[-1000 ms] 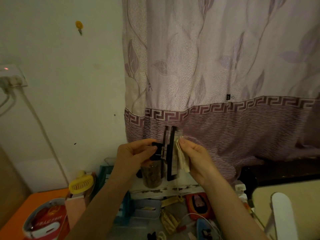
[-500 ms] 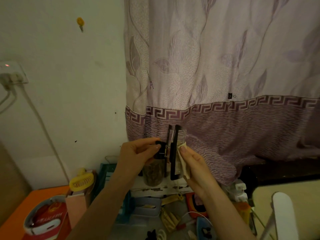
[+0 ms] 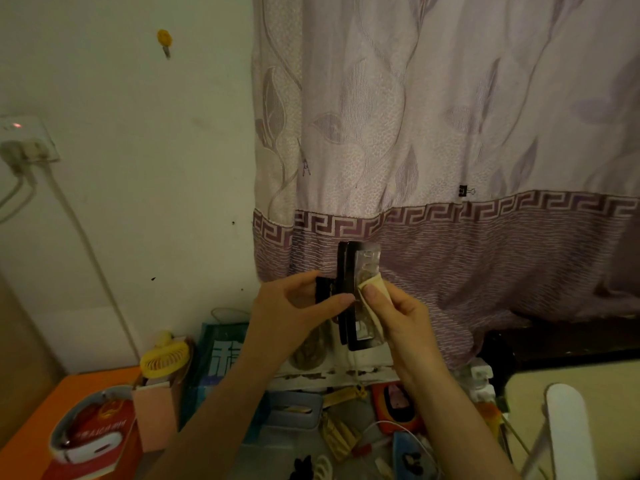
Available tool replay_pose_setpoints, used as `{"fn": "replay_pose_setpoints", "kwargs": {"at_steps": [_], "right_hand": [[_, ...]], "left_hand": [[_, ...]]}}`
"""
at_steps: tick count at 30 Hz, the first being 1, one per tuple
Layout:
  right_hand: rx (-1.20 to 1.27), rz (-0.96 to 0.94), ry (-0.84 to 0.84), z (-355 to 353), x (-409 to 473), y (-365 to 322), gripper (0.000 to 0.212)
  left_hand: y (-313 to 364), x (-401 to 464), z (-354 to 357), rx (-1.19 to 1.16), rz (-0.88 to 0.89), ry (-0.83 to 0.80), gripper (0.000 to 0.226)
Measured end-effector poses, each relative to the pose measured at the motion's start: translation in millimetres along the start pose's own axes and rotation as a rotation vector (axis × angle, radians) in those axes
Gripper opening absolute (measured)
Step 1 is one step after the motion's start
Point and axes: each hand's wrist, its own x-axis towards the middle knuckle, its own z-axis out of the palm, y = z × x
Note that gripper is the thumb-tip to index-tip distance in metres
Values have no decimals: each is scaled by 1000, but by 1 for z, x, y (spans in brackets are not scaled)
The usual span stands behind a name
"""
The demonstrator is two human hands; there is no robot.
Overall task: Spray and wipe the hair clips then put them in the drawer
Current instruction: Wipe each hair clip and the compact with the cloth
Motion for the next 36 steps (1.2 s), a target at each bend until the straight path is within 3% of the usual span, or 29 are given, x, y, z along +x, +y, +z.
{"fn": "replay_pose_setpoints", "kwargs": {"at_steps": [5, 16, 20, 23, 27, 32, 36], "right_hand": [[-49, 4, -34, -4, -3, 1, 46], [-167, 49, -118, -12, -25, 23, 33], [-147, 29, -13, -15, -19, 9, 25], [-176, -28, 103, -17, -6, -2, 35], [-229, -118, 96, -10, 1, -11, 38], [-304, -147, 13, -1, -8, 0, 41], [-330, -122, -22, -1, -17, 13, 27]], "left_hand": [[-7, -1, -1, -98, -42, 39, 25], [-10, -1, -14, -215, -151, 84, 19], [-16, -4, -17, -228, -244, 44, 30], [-20, -7, -14, -215, -273, -12, 32], [-22, -12, -7, -237, -273, -65, 32], [-29, -13, -1, -311, -333, 40, 51], [-35, -15, -5, -344, -384, 123, 47]]}}
